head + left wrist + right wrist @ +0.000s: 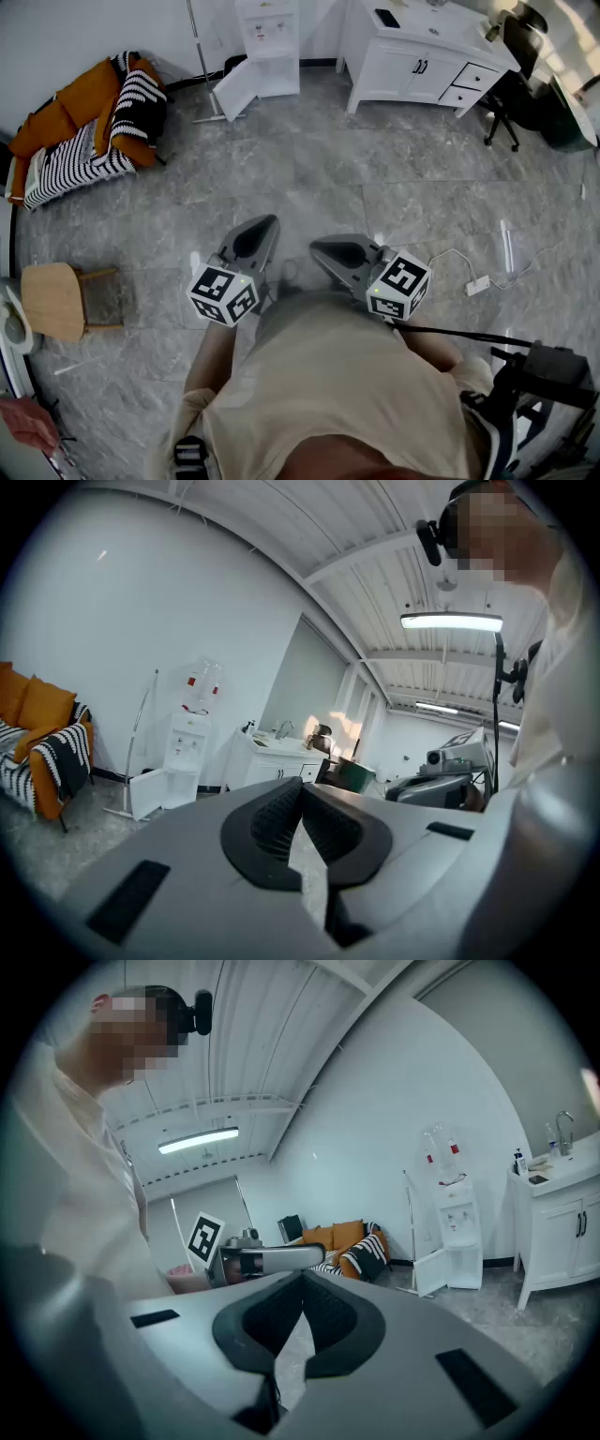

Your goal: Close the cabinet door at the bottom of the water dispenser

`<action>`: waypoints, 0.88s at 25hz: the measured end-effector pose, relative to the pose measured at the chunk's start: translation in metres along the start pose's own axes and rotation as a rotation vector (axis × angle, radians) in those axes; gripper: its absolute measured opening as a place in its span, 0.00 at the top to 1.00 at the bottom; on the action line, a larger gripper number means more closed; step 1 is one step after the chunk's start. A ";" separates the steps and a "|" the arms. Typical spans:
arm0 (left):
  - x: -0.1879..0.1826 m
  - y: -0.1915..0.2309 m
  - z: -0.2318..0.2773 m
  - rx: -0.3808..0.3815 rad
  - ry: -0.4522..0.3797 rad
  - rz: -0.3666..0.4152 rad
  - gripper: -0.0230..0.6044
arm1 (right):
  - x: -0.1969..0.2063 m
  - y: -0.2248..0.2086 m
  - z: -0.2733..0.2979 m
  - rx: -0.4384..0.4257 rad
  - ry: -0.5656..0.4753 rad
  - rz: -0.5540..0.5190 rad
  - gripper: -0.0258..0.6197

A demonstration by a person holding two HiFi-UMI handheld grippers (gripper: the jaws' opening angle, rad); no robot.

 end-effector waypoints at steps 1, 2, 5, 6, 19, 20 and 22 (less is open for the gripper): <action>-0.001 -0.003 0.006 0.001 0.003 0.003 0.98 | 0.000 -0.004 -0.004 -0.001 -0.003 0.000 0.94; -0.001 -0.006 0.012 0.002 0.006 0.008 0.98 | 0.000 -0.009 -0.009 -0.001 -0.006 -0.001 0.94; -0.003 -0.015 0.034 -0.005 0.021 0.034 0.98 | -0.001 -0.028 -0.024 -0.002 -0.011 -0.002 0.94; -0.001 -0.018 0.040 -0.013 0.028 0.040 0.98 | 0.000 -0.033 -0.028 -0.002 -0.012 -0.002 0.94; -0.009 -0.054 0.140 -0.108 0.064 0.022 0.98 | -0.014 -0.132 -0.088 -0.059 0.010 -0.003 0.94; -0.008 -0.057 0.146 -0.110 0.072 0.026 0.98 | -0.012 -0.137 -0.091 -0.059 0.012 -0.002 0.94; -0.008 -0.062 0.156 -0.111 0.090 0.036 0.98 | -0.009 -0.145 -0.098 -0.055 0.011 0.005 0.94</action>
Point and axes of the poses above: the fingertips, and each gripper's own axes: z forward along the fingers, y to its left, x out of its underside, the point moved 9 cm from there along -z, backward along the fingers, and after that the axes turned 10 degrees about x, right-handed, at the moved point
